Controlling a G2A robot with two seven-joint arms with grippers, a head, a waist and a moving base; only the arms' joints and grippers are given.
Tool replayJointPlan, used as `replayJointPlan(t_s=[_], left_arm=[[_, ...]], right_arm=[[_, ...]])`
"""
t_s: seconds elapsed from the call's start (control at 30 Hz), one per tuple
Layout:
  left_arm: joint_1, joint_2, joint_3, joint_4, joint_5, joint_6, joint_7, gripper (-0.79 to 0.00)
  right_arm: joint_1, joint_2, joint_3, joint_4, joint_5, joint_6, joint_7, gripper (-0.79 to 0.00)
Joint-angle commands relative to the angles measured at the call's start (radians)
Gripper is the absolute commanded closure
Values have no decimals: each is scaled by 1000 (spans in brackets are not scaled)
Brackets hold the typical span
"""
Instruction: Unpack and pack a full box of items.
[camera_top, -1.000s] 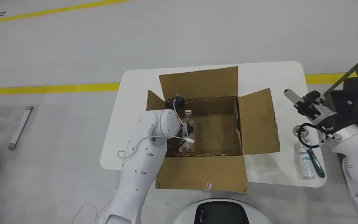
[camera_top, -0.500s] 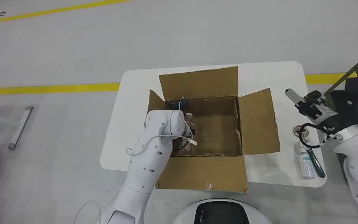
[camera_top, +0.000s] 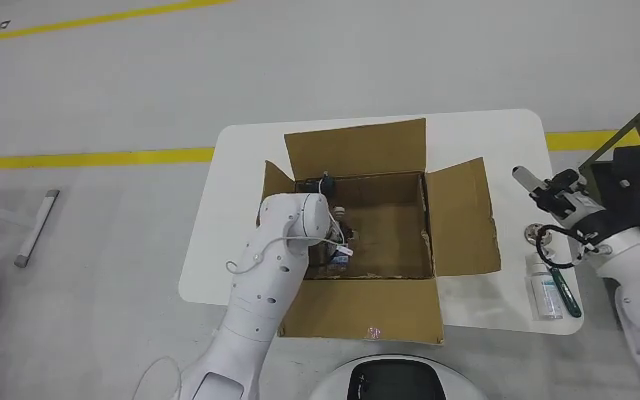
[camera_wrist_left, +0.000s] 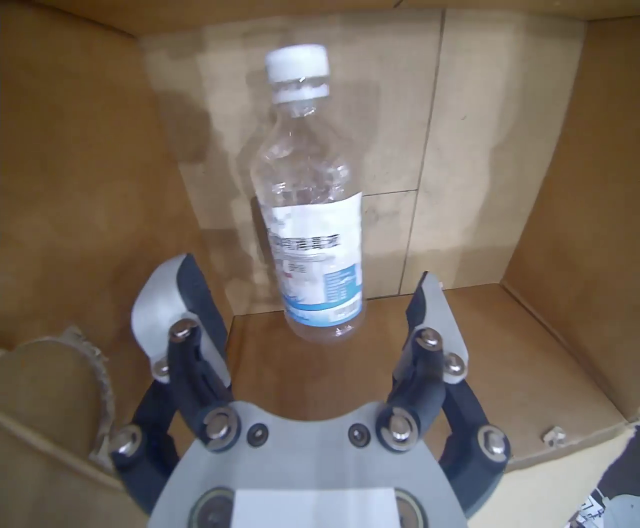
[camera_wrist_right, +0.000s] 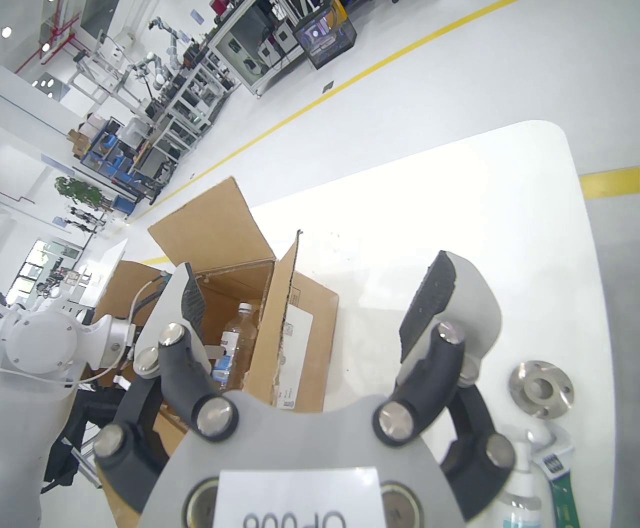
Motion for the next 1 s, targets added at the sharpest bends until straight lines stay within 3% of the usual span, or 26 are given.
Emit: replayJointPlan(t_s=[0.0, 0.07, 0.17, 0.23, 0.37, 0.57, 0.97], left_arm=[[6, 3, -10, -32, -9, -18, 16, -785], [13, 6, -24, -75, -37, -63, 28, -785], [30, 12, -61, -134, -83, -104, 46, -785], [39, 18, -82, -174, -97, -128, 58, -785], [64, 26, -96, -247, -92, -155, 68, -785], [87, 32, -101, -299, -103, -165, 75, -785], [105, 43, -120, -347, -119, -160, 119, -785]], right_arm=[[-11, 1, 17, 6, -26, 4, -2, -785], [-27, 8, 44, 10, -114, -17, 15, -785], [-69, 29, 76, 1, -448, -165, 65, -785], [-89, 29, 90, 22, -395, -181, 106, -785], [-151, 43, 139, 27, -573, -291, 204, -785], [-243, 45, 143, 25, -592, -386, 254, -785], [-243, 45, 143, 25, -592, -386, 254, -785]])
